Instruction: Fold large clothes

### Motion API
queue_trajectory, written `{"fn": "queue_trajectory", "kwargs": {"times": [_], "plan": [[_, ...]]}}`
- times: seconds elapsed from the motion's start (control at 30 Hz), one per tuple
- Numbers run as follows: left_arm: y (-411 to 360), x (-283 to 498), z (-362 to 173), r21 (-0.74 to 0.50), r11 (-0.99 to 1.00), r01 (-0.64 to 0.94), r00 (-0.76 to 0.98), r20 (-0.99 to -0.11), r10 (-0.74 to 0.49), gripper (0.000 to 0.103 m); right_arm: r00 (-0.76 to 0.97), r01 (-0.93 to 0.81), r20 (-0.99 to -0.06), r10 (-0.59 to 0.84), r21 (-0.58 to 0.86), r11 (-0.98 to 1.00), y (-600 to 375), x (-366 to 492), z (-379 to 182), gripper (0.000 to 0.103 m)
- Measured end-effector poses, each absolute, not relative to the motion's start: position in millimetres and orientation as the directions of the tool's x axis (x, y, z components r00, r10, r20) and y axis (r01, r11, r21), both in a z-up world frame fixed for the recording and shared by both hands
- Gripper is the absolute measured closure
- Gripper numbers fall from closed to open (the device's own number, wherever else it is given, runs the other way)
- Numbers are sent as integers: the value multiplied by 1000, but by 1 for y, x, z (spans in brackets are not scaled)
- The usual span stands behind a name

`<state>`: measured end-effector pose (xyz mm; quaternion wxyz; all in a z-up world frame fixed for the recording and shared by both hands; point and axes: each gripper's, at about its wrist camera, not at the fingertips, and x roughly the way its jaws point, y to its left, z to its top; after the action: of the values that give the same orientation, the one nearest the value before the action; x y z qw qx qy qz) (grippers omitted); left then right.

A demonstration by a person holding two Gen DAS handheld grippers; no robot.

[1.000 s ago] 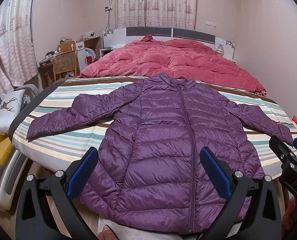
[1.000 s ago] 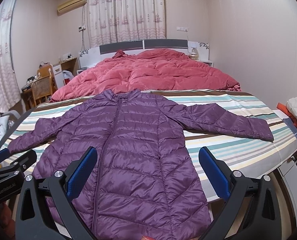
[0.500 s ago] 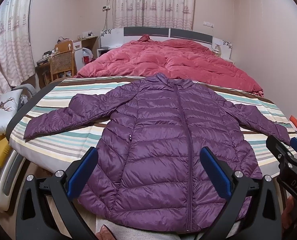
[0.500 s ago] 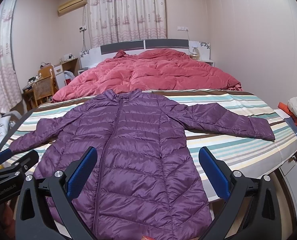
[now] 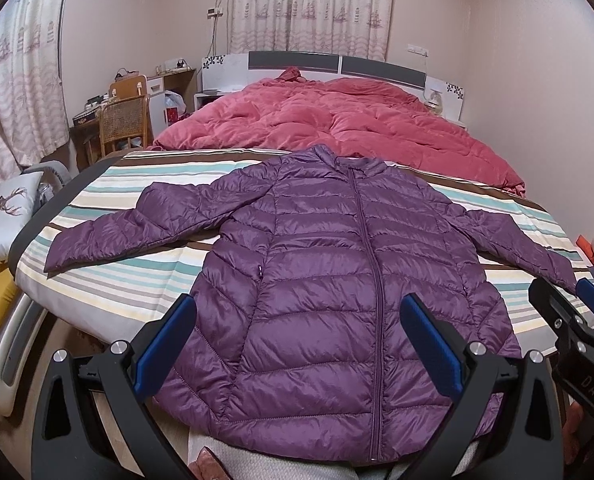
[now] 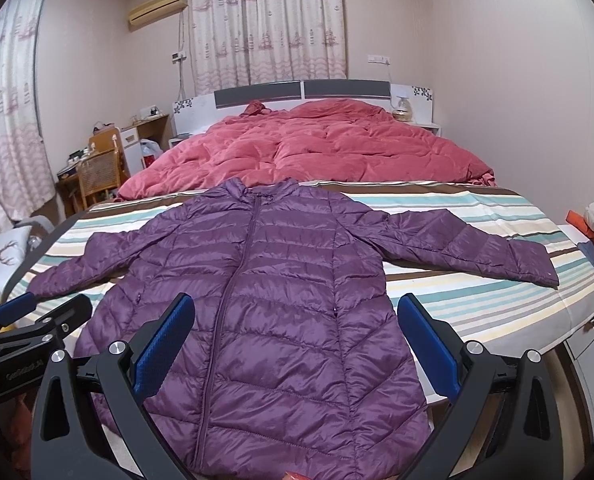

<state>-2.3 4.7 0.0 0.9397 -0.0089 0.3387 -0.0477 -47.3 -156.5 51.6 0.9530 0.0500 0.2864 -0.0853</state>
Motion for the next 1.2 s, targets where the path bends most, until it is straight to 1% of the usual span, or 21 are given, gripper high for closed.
{"fn": "queue_trajectory", "kwargs": {"times": [0.47,1.2], "plan": [[11,-17,-1,-64,994,88,760,-641,-109,2,839,174,-527,-133,27,984,-147,-66,59,3],[13,-42,7,-68,992,102,780,-614,-122,2,869,131,-480,-118,-6,991,-133,-90,68,3]]}}
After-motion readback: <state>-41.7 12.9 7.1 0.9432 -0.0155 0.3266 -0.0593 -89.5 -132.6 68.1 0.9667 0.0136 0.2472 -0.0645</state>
